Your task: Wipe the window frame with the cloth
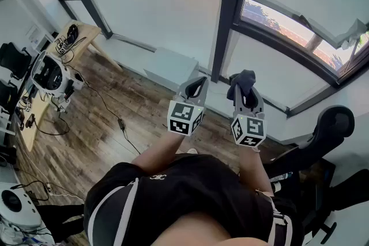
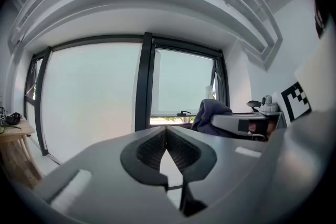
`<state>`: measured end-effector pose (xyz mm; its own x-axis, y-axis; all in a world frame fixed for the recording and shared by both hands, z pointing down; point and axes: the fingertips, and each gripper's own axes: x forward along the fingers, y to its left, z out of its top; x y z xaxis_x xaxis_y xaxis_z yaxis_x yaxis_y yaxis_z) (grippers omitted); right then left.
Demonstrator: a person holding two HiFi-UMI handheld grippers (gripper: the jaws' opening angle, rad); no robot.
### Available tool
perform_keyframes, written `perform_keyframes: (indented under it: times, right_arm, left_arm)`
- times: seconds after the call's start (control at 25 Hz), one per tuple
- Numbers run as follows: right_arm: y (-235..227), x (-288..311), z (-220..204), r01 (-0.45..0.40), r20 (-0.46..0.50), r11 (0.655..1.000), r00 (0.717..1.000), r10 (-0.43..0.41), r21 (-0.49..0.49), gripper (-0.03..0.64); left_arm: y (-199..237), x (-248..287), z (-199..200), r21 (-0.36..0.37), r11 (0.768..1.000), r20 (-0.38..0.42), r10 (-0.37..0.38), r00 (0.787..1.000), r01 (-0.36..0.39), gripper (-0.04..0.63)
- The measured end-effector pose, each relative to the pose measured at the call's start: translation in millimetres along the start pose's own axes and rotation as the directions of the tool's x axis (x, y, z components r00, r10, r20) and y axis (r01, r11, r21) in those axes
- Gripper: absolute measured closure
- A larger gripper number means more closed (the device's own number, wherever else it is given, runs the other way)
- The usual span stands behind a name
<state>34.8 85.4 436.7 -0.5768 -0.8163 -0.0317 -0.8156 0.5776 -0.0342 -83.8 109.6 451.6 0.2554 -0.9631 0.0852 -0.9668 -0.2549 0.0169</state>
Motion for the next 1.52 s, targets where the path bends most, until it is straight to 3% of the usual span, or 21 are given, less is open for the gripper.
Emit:
perform_keyframes:
  times: [0.6, 0.96, 1.52]
  right_arm:
    - [-2.0, -14.5, 2.7, -0.024, 0.021, 0.999, 1.0, 0.023, 0.04, 0.502]
    - [6.0, -11.1, -1.7, -0.031, -0.002, 0.999, 1.0, 0.031, 0.01, 0.495]
    - [19.1, 27.9, -3.7, 0.005, 0.001, 1.0, 1.0, -0.005, -0.025, 0.492]
  left_arm:
    - [-15.4, -4.9, 3.1, 0.017, 1.0, -0.004, -0.006, 1.0, 0.006, 0.586]
    - [-17.9, -0.3, 4.6, 0.02, 0.999, -0.004, -0.038, 0.999, 0.038, 0.586]
    - [17.3, 21.1, 4.3, 0.002, 0.996, 0.019, -0.088, 0.996, 0.088, 0.586]
